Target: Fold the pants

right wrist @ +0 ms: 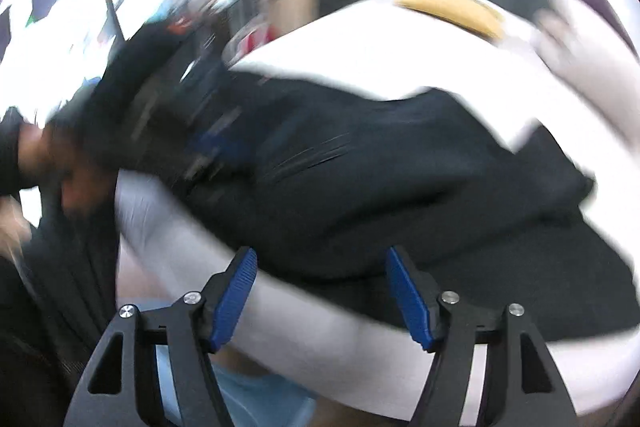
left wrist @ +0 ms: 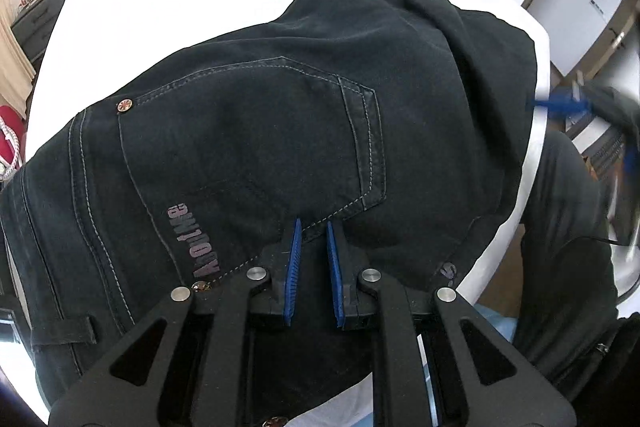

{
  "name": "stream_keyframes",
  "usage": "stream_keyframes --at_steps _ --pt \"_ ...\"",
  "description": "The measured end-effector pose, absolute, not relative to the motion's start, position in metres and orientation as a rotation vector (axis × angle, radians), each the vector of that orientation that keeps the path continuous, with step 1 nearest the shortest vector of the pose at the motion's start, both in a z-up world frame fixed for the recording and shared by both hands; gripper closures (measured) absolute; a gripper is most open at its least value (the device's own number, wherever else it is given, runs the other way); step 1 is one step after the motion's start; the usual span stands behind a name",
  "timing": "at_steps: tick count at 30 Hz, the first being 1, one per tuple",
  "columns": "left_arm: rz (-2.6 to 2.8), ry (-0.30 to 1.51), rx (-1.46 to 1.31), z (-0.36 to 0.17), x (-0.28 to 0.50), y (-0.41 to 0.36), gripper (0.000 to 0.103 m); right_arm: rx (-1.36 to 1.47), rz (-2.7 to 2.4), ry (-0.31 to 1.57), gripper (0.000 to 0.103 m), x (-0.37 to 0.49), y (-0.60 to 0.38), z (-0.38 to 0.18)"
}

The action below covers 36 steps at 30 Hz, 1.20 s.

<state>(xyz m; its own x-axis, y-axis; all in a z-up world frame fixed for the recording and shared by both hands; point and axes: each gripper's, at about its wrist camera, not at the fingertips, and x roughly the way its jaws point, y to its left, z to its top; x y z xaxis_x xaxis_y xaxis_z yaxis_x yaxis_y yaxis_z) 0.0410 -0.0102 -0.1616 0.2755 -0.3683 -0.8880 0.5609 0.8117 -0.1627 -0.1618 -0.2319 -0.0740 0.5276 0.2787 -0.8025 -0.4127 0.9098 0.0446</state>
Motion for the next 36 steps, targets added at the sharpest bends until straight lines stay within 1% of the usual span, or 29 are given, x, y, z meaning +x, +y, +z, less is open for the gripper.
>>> stream_keyframes --at_steps 3,7,8,13,20,23,25,27,29,31,34,36 --pt "-0.625 1.136 0.179 -0.164 0.041 -0.009 0.090 0.074 0.239 0.893 0.033 -0.123 -0.305 -0.048" --pt "-0.606 1.132 0.169 -0.165 0.038 -0.007 0.090 0.202 -0.080 0.855 0.033 -0.069 -0.377 -0.026" --pt "-0.600 1.128 0.174 -0.165 0.037 -0.008 0.090 0.213 -0.145 0.872 0.033 -0.055 -0.385 -0.024" --pt "-0.575 1.117 0.210 -0.166 0.030 -0.011 0.090 0.233 -0.236 0.886 0.030 -0.007 -0.394 -0.032" --pt "-0.578 1.131 0.197 -0.169 0.037 -0.017 0.090 0.168 -0.199 0.946 0.028 0.044 -0.361 -0.061" --pt "-0.577 1.135 0.183 -0.170 0.038 -0.017 0.090 0.203 -0.224 0.956 0.028 0.058 -0.361 -0.068" --pt "-0.579 1.135 0.179 -0.169 0.039 -0.014 0.090 0.256 -0.248 0.915 0.028 0.051 -0.374 -0.063" --pt "-0.584 1.136 0.177 -0.169 0.040 -0.012 0.090 0.353 -0.271 0.815 0.028 0.024 -0.404 -0.053" --pt "-0.590 1.136 0.177 -0.168 0.042 -0.010 0.090 0.456 -0.331 0.729 0.028 -0.016 -0.448 -0.051" --pt "-0.595 1.136 0.181 -0.168 0.044 -0.010 0.090 0.551 -0.435 0.685 0.028 -0.064 -0.503 -0.057" --pt "-0.592 1.134 0.187 -0.168 0.045 -0.011 0.090 0.683 -0.607 0.687 0.028 -0.125 -0.574 -0.075" --pt "-0.583 1.134 0.187 -0.168 0.046 -0.013 0.090 0.773 -0.636 0.713 0.028 -0.144 -0.601 -0.092"
